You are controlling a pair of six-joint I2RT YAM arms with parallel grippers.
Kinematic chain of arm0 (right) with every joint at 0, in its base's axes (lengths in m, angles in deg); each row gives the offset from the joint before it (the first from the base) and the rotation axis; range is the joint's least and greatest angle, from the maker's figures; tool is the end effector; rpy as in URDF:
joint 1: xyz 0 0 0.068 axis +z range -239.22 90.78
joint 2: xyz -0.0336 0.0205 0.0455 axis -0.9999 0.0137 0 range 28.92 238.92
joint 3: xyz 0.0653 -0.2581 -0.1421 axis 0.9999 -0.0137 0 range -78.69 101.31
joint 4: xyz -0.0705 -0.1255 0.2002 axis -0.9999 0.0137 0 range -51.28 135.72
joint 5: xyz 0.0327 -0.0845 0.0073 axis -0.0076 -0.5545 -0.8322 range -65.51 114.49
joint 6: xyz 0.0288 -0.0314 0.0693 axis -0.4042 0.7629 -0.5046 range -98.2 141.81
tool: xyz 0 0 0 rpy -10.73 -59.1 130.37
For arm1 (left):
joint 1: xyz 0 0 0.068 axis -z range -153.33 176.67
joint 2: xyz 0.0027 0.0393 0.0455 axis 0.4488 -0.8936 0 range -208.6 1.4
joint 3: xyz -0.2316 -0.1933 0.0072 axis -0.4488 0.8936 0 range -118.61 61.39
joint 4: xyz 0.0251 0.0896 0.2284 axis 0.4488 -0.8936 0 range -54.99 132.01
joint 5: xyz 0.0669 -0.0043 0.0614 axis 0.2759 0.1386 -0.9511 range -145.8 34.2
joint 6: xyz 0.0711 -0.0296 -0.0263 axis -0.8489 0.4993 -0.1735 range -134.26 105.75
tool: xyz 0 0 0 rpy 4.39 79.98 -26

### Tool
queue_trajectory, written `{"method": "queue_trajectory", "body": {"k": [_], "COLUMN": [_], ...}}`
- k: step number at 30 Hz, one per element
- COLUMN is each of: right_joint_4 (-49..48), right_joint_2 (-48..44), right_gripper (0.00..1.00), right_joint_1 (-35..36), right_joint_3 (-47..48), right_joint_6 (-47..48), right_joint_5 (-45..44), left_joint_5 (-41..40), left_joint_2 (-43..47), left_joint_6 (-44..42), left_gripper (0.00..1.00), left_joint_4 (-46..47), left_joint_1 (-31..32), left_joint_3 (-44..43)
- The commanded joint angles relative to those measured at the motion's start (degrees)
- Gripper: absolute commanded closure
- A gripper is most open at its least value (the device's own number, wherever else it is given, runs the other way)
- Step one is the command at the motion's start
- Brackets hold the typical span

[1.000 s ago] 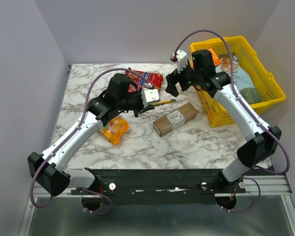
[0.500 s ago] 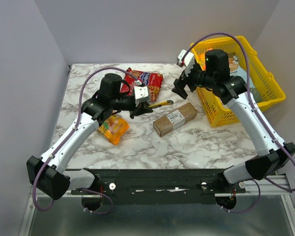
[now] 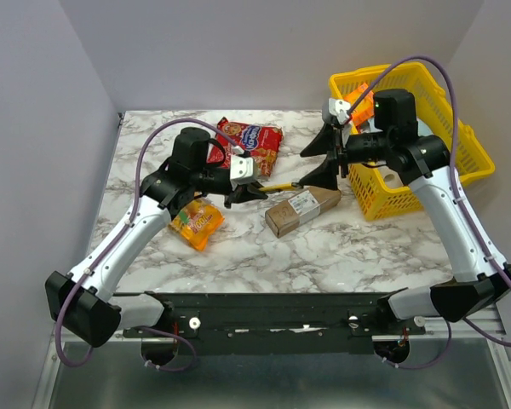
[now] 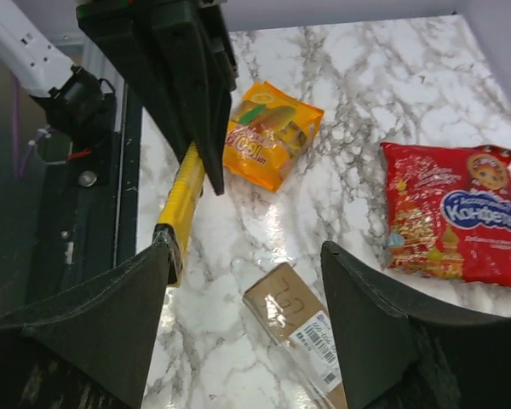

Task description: Unpack the express box

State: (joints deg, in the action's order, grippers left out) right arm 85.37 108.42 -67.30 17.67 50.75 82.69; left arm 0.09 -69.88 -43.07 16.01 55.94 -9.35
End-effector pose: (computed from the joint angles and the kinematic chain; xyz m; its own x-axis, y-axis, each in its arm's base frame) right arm 0.2233 0.1545 0.4710 0.0229 -0.2657 -0.9638 -0.9940 0.0972 -0.0504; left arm 0.1957 -0.1766 0.3989 0.1022 0.2526 -0.9622 0.9942 0.0059 0.1071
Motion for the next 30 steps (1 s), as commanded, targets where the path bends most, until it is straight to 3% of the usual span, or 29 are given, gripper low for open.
{"method": "queue_trajectory", "body": {"k": [1,9,15,18,19,21,22,25,30], "right_joint_4": [6.2,6.3,2.0,-0.9,-1.3,-0.1,1.4,7.5,14.3], "right_joint_2": [-0.2,1.5,1.0,0.3,0.2,0.3,0.2,0.6,3.0], "right_gripper": [0.21,0.26,0.45,0.61,0.76,0.98,1.00,1.00,1.00], "right_joint_1": [2.1,4.5,5.2,5.6,5.7,5.8,5.7,5.9,5.9], "right_joint_3": [-1.7,-1.3,-4.0,-5.4,-5.3,-3.9,-3.4,0.2,5.9], "right_joint_6": [4.0,4.4,0.9,-1.5,-1.8,-0.1,1.0,8.1,11.0], "right_joint_5": [4.9,4.9,0.2,-1.4,-2.5,-3.8,-6.1,-11.4,-13.3], "left_joint_5": [3.0,3.6,3.2,3.3,2.7,0.4,-1.7,-6.0,-10.0], "left_joint_2": [-1.0,-1.3,-1.0,-1.0,-0.8,-0.5,-0.3,-0.1,-0.1], "left_joint_6": [2.2,9.2,10.4,11.7,12.2,13.1,12.3,9.5,8.8], "left_gripper": [1.00,1.00,1.00,1.00,1.00,0.85,0.77,0.68,0.65], "left_joint_4": [3.1,9.8,11.2,12.3,12.7,13.1,12.6,8.5,7.2], "left_joint_1": [-0.4,-0.4,-0.4,-0.5,-0.5,-0.4,-0.4,0.4,0.7], "left_joint_3": [0.9,2.7,3.2,3.9,4.3,4.6,4.6,3.6,3.2]}}
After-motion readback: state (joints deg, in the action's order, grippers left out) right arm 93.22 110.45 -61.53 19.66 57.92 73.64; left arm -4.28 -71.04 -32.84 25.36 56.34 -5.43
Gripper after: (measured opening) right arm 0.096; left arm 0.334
